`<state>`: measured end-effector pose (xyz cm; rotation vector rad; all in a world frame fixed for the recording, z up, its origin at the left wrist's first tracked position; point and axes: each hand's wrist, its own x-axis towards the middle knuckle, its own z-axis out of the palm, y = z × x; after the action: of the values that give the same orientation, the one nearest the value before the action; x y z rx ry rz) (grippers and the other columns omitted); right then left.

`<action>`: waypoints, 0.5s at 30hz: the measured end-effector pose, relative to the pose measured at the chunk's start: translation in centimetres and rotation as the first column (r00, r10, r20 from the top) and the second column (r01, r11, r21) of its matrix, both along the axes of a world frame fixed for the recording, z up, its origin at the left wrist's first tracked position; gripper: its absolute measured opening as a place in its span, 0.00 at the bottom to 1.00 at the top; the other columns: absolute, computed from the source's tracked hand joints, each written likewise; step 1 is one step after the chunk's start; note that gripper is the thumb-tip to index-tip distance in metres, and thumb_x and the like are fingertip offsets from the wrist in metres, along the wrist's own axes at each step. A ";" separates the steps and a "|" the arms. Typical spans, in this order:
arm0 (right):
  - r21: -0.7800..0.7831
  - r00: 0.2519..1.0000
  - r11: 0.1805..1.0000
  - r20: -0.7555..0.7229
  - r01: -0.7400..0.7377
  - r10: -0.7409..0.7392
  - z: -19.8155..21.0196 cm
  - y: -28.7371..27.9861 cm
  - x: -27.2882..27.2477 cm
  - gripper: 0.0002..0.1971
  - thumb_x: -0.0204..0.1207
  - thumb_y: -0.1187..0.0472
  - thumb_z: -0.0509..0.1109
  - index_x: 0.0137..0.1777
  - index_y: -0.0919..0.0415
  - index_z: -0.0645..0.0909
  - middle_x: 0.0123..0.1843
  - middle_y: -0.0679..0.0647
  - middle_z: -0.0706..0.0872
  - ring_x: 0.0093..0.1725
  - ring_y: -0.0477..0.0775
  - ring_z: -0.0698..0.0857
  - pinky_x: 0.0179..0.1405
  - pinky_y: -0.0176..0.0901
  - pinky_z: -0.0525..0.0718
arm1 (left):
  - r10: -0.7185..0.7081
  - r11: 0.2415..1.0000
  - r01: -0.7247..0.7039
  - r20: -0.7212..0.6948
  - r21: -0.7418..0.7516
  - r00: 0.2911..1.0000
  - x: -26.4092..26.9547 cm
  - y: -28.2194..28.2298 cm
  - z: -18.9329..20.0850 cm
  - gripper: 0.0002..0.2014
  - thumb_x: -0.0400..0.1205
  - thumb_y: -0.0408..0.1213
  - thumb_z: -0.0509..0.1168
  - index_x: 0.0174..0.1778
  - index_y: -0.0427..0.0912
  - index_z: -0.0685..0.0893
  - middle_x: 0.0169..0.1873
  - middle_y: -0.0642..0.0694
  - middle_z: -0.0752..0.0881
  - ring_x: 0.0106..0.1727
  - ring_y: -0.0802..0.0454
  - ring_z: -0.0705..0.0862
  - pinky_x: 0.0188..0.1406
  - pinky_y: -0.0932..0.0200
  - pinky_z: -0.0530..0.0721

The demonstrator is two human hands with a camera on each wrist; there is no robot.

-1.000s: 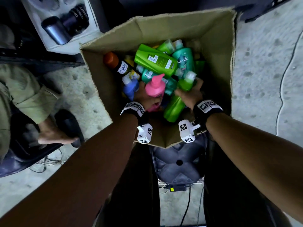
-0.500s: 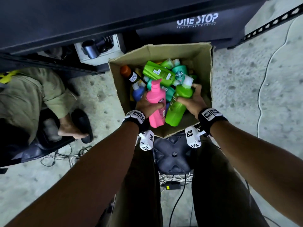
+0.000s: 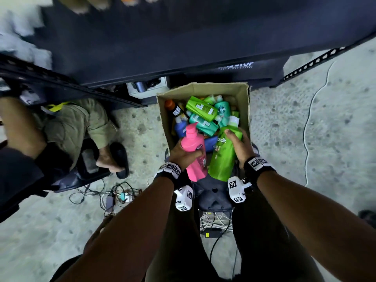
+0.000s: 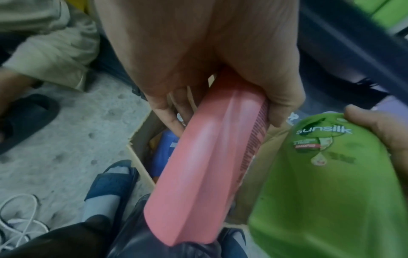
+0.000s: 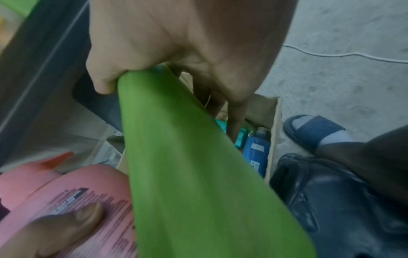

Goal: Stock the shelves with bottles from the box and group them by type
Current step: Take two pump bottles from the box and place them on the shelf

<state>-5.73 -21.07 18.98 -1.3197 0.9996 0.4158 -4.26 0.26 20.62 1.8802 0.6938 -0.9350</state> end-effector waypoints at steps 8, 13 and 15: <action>-0.060 0.998 0.998 0.048 -0.024 0.027 8.8 0.2 -1.3 0.28 0.75 0.46 0.79 0.73 0.51 0.79 0.66 0.52 0.87 0.67 0.52 0.84 0.71 0.52 0.80 | 0.205 0.974 -0.196 0.065 -0.117 0.977 -2.8 -1.5 9.2 0.27 0.73 0.34 0.81 0.67 0.48 0.83 0.56 0.42 0.91 0.56 0.43 0.89 0.60 0.50 0.87; -0.173 0.988 0.980 0.102 -0.097 0.116 13.4 0.6 -1.7 0.27 0.74 0.39 0.78 0.70 0.48 0.79 0.66 0.44 0.86 0.70 0.50 0.81 0.66 0.37 0.78 | 0.270 0.959 -0.253 0.139 -0.124 0.953 -3.3 -1.9 13.5 0.27 0.73 0.30 0.80 0.68 0.43 0.82 0.55 0.41 0.91 0.56 0.41 0.89 0.59 0.50 0.87; -0.215 0.981 0.968 0.116 -0.130 0.158 15.1 0.8 -1.6 0.34 0.72 0.34 0.76 0.75 0.47 0.76 0.70 0.44 0.83 0.73 0.50 0.79 0.67 0.35 0.73 | 0.256 0.965 -0.239 0.184 -0.109 0.949 -3.3 -1.9 15.1 0.27 0.73 0.32 0.80 0.68 0.45 0.81 0.53 0.43 0.90 0.55 0.41 0.88 0.59 0.47 0.87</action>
<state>-7.30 -20.30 34.05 -1.5938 0.8553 0.3352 -7.51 -1.63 35.71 1.7339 0.7369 -0.6001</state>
